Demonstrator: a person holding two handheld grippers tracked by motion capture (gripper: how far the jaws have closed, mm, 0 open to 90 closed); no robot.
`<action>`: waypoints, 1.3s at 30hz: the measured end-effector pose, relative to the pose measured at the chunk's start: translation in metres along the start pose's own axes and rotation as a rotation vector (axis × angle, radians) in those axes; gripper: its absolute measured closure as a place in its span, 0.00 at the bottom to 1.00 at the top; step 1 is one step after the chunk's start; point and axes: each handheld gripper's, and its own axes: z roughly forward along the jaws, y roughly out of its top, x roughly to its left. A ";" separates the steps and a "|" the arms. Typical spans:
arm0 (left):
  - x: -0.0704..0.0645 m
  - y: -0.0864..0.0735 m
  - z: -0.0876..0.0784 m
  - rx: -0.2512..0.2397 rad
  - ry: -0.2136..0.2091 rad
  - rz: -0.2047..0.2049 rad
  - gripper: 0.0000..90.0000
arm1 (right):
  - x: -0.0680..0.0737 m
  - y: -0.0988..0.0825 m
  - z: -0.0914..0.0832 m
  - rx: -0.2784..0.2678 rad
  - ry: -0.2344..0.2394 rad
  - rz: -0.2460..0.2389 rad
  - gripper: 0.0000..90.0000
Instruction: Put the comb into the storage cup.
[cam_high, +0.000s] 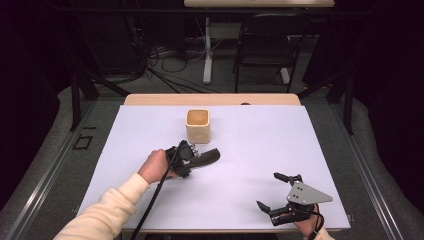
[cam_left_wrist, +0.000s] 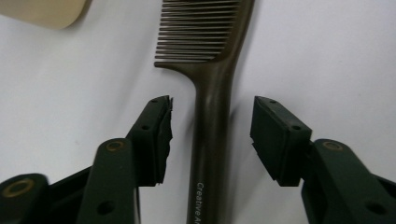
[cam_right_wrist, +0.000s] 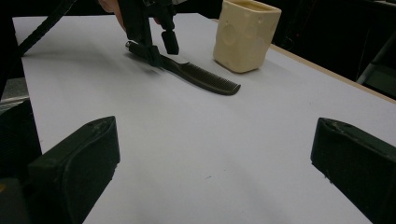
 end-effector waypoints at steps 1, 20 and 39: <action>0.001 0.002 0.000 0.013 -0.004 0.011 0.58 | 0.000 0.000 0.000 0.000 0.000 0.000 0.01; 0.016 0.010 0.010 0.090 -0.113 -0.003 0.74 | 0.000 0.000 0.000 0.006 0.004 -0.001 0.01; 0.014 0.013 0.007 0.103 -0.097 0.019 0.80 | 0.000 -0.001 0.000 0.011 0.001 0.003 0.01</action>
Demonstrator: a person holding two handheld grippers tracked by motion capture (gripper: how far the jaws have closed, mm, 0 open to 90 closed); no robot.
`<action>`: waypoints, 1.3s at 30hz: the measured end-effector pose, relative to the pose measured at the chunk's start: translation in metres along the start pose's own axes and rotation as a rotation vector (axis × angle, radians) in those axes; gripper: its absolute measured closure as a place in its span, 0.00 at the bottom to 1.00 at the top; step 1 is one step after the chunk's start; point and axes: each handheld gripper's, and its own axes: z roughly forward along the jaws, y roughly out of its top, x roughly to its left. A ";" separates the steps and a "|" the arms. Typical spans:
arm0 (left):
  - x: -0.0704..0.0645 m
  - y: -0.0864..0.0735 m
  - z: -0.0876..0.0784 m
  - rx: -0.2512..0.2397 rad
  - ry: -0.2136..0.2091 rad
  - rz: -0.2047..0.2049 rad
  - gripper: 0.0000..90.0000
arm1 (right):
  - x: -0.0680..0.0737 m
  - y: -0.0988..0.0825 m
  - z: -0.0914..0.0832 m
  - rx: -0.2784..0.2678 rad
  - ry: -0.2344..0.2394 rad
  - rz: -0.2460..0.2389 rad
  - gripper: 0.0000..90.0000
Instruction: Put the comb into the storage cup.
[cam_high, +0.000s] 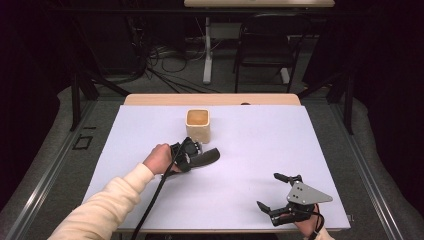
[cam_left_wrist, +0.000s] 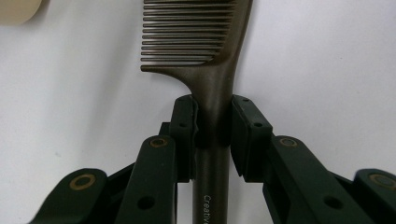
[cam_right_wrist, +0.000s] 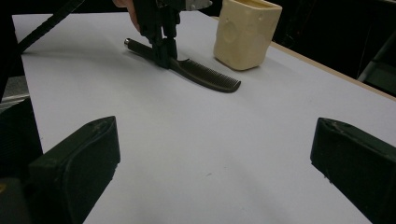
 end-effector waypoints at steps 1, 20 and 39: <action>0.000 -0.001 -0.001 -0.009 0.002 -0.003 0.80 | 0.000 0.000 0.000 0.001 -0.001 0.000 0.01; -0.006 -0.021 -0.019 -0.130 -0.004 -0.024 0.80 | 0.000 0.000 0.000 0.004 -0.006 -0.002 0.01; -0.006 -0.038 -0.032 -0.266 -0.012 -0.063 0.81 | 0.000 0.000 0.000 0.010 -0.009 0.000 0.01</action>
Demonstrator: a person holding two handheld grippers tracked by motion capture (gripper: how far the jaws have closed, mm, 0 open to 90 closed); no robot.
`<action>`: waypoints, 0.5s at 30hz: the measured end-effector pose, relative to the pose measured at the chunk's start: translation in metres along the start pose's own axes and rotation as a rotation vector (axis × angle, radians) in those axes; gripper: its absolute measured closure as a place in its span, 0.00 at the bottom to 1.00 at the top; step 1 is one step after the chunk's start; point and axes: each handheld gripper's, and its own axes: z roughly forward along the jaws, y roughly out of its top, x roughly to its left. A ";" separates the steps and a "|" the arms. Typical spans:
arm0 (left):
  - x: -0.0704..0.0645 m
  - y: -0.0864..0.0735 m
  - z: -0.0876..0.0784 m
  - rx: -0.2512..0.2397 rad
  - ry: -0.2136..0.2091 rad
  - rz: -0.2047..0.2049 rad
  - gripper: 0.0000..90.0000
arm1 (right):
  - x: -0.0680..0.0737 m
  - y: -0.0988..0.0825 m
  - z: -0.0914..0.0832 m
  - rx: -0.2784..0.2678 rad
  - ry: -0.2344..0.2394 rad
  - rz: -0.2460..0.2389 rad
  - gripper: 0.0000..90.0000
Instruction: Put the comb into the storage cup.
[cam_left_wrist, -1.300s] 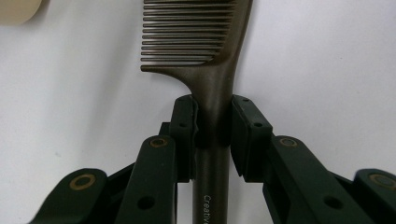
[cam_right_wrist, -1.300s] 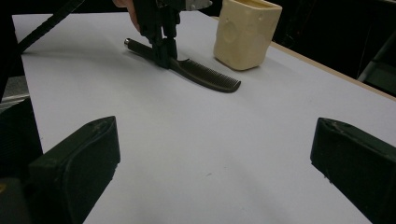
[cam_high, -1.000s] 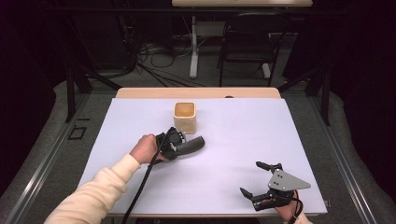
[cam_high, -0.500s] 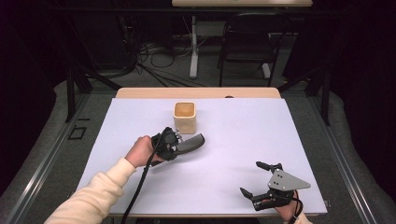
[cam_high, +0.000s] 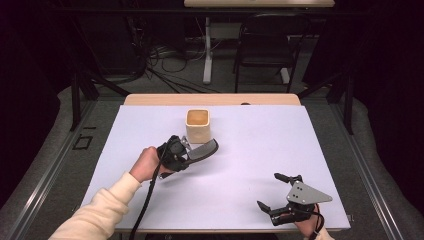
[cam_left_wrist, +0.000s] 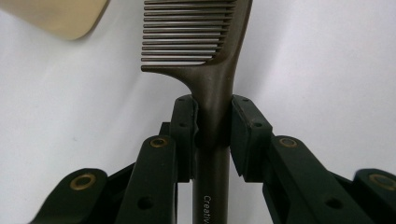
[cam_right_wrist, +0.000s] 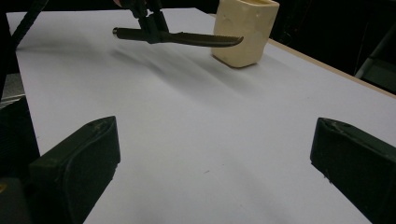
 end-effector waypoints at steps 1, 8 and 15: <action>0.000 -0.001 -0.001 -0.009 -0.002 -0.002 0.81 | 0.000 0.000 0.000 0.001 0.000 -0.001 0.01; 0.002 -0.006 -0.008 -0.071 0.003 -0.014 0.81 | 0.000 0.000 0.000 -0.001 -0.001 0.000 0.01; 0.005 -0.013 -0.014 -0.143 0.002 -0.042 0.81 | 0.000 0.000 0.000 0.000 -0.002 0.002 0.01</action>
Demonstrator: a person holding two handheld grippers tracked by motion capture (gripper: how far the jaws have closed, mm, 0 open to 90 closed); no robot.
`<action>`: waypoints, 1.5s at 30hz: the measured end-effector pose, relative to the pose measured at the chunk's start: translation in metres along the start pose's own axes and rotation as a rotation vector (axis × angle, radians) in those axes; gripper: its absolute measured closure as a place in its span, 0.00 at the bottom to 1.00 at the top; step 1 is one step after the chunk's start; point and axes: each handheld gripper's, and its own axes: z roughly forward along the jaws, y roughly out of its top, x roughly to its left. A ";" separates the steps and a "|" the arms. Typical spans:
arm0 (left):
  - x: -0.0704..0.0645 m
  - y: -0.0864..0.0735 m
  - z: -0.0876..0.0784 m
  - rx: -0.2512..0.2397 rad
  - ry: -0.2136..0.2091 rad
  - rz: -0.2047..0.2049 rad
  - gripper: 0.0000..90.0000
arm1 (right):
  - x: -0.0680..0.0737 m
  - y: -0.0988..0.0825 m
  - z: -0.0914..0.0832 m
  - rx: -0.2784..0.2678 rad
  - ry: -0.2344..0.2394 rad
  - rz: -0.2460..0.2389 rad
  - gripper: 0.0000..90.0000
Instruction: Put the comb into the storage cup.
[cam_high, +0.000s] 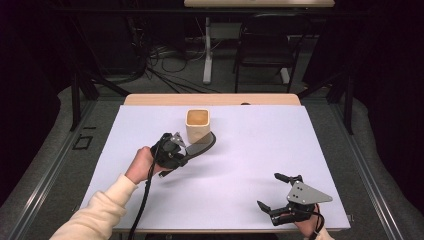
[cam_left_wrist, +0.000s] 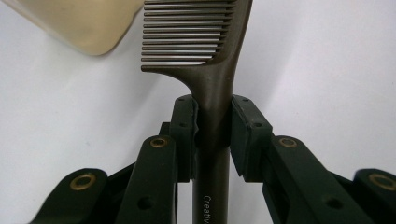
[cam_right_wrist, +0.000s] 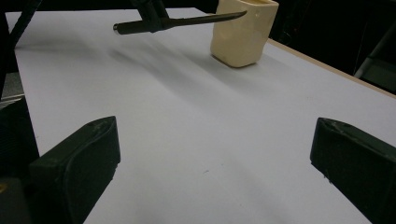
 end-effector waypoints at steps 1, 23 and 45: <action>0.000 -0.001 -0.001 -0.011 -0.001 -0.005 0.81 | 0.000 0.000 0.000 0.000 -0.001 0.000 0.01; 0.003 -0.014 -0.013 -0.208 0.015 -0.069 0.81 | 0.001 0.000 0.000 0.001 -0.002 0.000 0.01; 0.010 -0.017 -0.024 -0.324 0.083 -0.114 0.81 | 0.001 0.000 -0.001 0.007 -0.003 0.000 0.01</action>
